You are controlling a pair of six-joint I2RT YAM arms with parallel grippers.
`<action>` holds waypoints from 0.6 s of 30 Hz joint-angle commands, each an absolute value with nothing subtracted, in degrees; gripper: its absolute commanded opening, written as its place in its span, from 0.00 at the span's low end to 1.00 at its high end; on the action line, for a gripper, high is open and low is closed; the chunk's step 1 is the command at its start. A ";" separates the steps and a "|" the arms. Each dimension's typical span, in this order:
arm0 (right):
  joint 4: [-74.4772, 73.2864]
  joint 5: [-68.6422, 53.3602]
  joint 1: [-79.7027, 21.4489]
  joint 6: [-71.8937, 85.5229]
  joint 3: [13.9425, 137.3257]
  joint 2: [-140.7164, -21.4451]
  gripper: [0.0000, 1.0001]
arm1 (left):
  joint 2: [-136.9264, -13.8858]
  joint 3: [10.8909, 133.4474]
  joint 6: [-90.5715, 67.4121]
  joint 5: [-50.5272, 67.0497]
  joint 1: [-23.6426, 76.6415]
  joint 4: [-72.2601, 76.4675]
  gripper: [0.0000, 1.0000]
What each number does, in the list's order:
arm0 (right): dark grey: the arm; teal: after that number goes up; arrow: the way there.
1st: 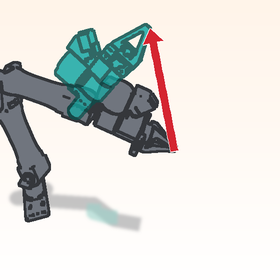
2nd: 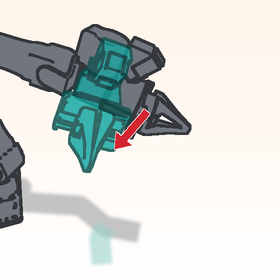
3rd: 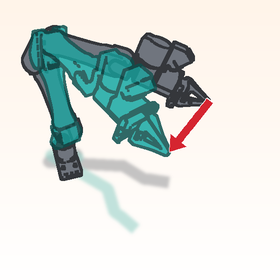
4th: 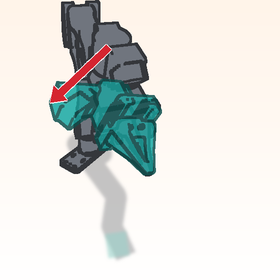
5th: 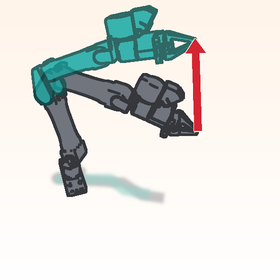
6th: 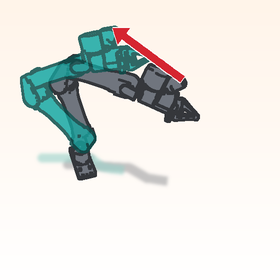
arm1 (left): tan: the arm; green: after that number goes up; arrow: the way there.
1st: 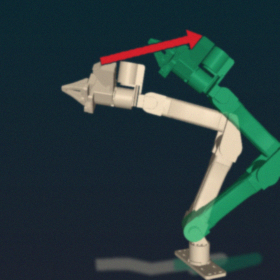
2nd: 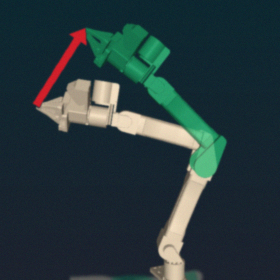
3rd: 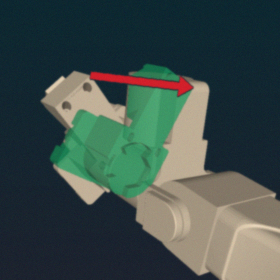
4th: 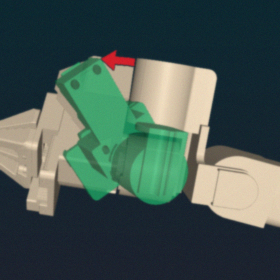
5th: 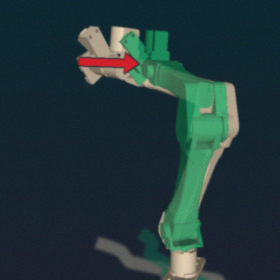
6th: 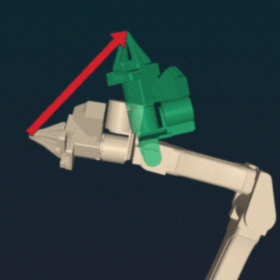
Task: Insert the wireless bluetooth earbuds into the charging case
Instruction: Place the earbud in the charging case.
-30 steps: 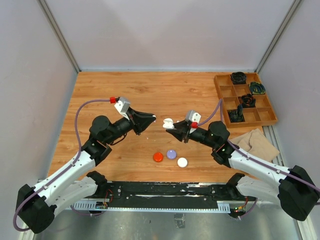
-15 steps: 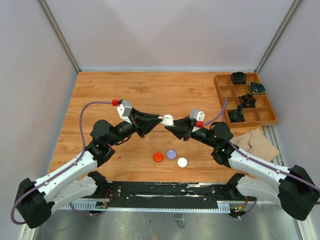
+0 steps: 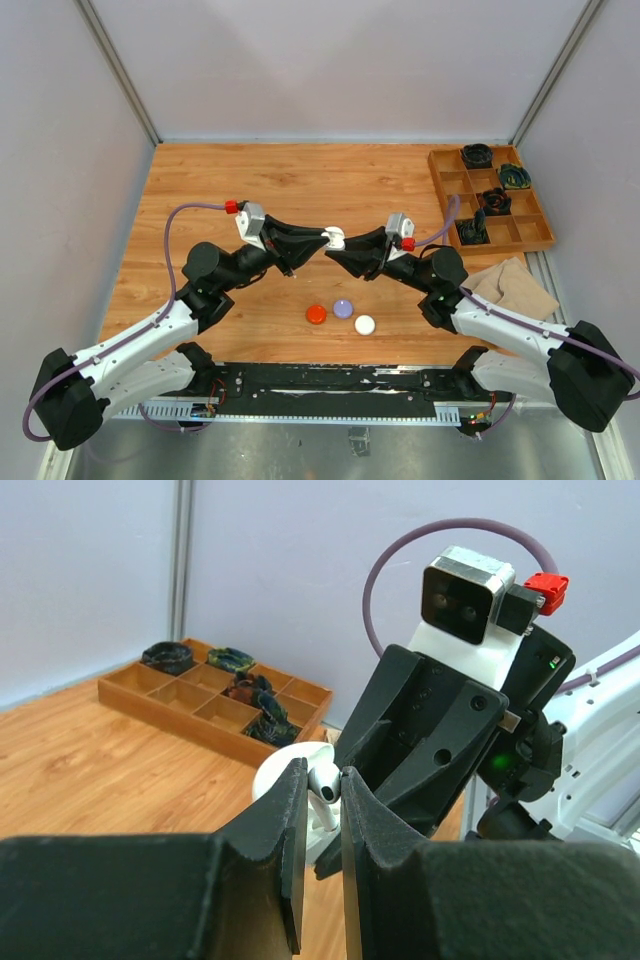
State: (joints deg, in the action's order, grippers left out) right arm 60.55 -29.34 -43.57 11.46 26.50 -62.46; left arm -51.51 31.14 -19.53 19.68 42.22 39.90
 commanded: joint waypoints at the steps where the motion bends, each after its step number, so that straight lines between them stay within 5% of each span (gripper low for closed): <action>1: 66.40 -31.10 -44.68 13.39 26.02 -62.62 0.11 | -51.43 30.83 -18.15 19.66 42.81 43.22 0.12; 18: 67.24 -30.94 -44.72 13.02 25.51 -61.92 0.10 | -51.58 29.64 -17.05 21.93 42.97 43.51 0.13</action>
